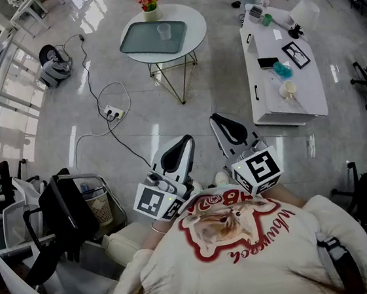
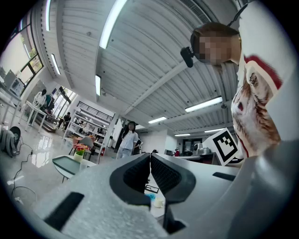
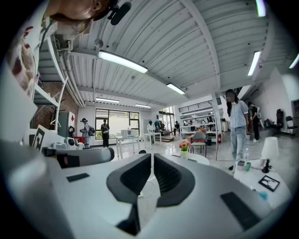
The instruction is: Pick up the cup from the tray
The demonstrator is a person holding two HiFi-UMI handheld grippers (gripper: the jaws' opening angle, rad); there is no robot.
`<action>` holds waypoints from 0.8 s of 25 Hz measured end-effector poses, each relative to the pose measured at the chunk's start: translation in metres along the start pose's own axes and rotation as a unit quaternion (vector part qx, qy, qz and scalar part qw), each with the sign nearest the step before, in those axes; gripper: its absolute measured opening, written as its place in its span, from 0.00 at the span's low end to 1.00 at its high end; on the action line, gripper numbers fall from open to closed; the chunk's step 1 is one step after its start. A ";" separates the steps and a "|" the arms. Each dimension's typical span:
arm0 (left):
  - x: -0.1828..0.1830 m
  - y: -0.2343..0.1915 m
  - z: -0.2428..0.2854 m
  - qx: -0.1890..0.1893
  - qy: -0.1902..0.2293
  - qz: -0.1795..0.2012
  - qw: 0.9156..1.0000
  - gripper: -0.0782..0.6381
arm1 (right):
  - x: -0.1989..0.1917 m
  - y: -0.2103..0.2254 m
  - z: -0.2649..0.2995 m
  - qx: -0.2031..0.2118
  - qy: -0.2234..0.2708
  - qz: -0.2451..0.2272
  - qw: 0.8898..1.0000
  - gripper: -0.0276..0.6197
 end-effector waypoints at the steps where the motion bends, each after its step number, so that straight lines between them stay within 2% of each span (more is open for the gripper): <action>1: -0.001 0.000 0.000 0.001 0.001 -0.001 1.000 0.13 | 0.000 0.000 0.000 0.000 0.000 -0.001 1.000 0.11; 20: -0.005 0.006 0.011 0.007 -0.005 -0.007 1.000 0.13 | -0.003 0.009 -0.003 0.009 -0.002 0.006 1.000 0.11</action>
Point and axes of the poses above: the fingertips, and each gripper's own axes: z forward along the fingers, y to its right, x out of its top, the point moved 2 cm from there along -z, backward along the fingers, and after that the axes turned 7 degrees about -x, right-handed, at the moved point
